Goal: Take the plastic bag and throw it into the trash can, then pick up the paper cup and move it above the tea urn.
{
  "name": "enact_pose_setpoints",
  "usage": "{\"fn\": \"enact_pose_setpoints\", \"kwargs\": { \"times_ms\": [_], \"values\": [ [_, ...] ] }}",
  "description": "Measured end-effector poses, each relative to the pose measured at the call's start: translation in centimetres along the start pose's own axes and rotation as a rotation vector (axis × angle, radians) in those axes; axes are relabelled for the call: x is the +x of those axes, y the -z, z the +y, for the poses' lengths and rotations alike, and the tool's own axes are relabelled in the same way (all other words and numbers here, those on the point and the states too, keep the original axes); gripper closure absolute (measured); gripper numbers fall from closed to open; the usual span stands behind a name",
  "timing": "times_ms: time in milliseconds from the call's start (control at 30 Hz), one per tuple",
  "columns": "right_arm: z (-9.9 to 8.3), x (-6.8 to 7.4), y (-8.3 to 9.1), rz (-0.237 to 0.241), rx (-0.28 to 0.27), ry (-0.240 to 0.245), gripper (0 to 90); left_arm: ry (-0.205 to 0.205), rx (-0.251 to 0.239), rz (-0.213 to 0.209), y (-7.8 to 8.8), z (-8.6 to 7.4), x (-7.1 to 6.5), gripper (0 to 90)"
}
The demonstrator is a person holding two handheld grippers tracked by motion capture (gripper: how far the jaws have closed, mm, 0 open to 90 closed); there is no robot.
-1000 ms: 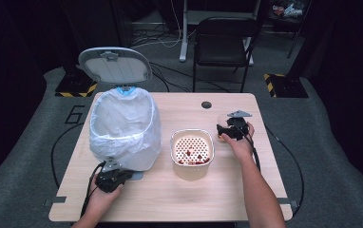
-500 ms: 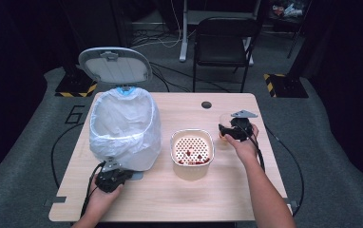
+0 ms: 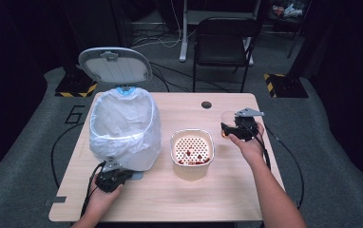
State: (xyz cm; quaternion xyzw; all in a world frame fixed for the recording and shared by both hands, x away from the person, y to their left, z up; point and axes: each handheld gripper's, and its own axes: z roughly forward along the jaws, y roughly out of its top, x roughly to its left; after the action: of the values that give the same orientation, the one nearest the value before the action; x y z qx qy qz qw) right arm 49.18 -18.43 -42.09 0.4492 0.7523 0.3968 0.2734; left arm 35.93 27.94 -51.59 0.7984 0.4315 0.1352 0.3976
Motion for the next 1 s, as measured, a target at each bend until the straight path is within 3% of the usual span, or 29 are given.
{"fn": "enact_pose_setpoints", "kwargs": {
  "times_ms": [33,167,433,467,1000],
  "values": [
    [0.1,0.1,0.3,0.0,-0.002,0.0,32.6,-0.005,0.005,0.017,0.1,0.0,0.0,90.0],
    [0.7,0.3,1.5,0.012,-0.02,0.004,32.8,-0.002,-0.001,0.018,0.0,0.0,0.0,90.0],
    [2.4,1.5,3.7,0.046,-0.039,0.046,33.0,-0.01,0.0,0.001,0.0,0.0,0.0,90.0],
    [2.6,1.7,3.9,0.052,-0.041,0.051,33.0,0.007,0.001,0.007,0.0,0.0,-0.1,90.0],
    [3.8,5.1,6.3,0.071,-0.115,0.176,34.9,0.008,0.002,0.009,0.0,0.0,-0.1,90.0]
  ]
}}
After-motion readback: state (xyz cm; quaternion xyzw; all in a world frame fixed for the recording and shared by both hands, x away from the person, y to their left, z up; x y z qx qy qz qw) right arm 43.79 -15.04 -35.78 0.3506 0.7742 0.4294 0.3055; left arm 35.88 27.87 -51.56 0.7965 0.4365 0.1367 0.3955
